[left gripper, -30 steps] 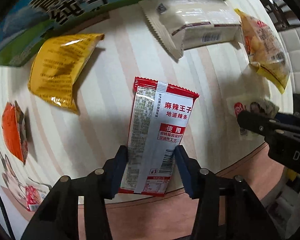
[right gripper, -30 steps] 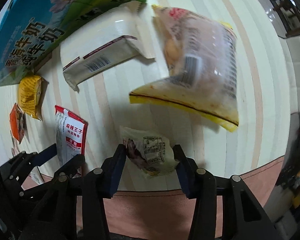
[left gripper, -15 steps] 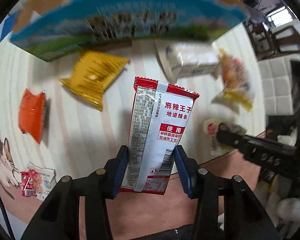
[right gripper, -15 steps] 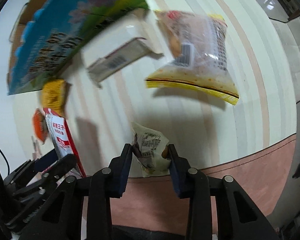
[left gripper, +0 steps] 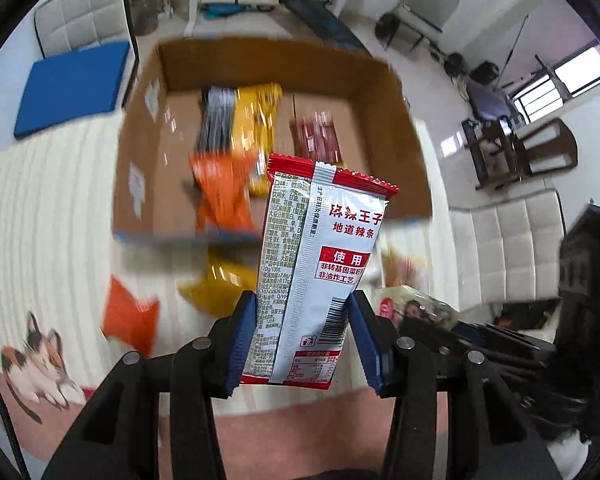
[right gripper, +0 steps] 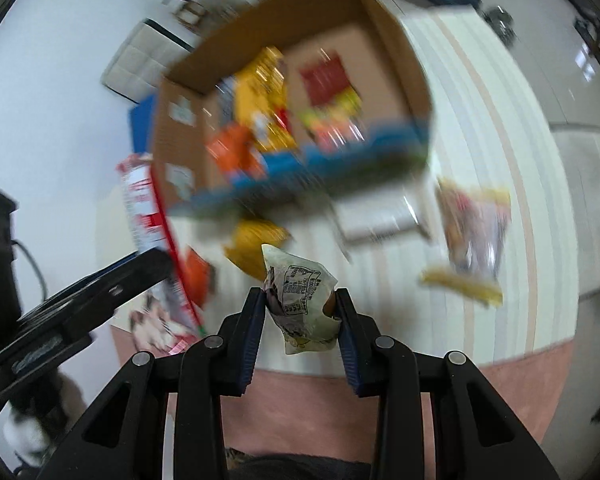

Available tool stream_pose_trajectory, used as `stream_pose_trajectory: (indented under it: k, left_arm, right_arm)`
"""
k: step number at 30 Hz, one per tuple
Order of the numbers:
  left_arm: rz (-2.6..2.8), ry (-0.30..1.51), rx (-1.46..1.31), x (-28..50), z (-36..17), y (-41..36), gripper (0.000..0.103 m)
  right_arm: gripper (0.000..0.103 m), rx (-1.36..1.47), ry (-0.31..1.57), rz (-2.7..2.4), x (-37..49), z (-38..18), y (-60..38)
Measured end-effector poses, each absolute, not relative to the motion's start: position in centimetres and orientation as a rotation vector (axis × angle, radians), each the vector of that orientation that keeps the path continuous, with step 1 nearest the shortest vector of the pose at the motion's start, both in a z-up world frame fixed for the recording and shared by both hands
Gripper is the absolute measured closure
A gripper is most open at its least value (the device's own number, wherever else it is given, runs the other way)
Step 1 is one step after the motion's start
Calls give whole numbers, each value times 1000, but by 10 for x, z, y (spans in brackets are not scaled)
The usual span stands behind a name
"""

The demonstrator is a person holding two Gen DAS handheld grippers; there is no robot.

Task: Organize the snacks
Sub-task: 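Carry both packets into the box and open both tools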

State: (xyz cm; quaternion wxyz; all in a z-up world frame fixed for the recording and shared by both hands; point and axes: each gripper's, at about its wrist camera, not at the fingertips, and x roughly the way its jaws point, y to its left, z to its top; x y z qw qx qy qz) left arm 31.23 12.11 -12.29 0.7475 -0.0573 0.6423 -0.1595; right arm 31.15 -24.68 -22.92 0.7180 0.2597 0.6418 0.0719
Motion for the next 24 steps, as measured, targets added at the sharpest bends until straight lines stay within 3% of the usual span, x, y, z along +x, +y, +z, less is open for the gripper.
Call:
stream_pose_trajectory:
  k: [9,17,24]
  left_arm:
    - [-229,1374,-87,448,-147,115,59]
    - [-122,1457,-77,527,-196,132,59]
    - [-81,1520,-27,546,-221,130,58]
  right_arm:
    - [65,481,1332,69,447,-201,-250]
    - [65,447,1395,-43,531,-243,-269]
    - [61,423,1433,-99,559,-285,-271]
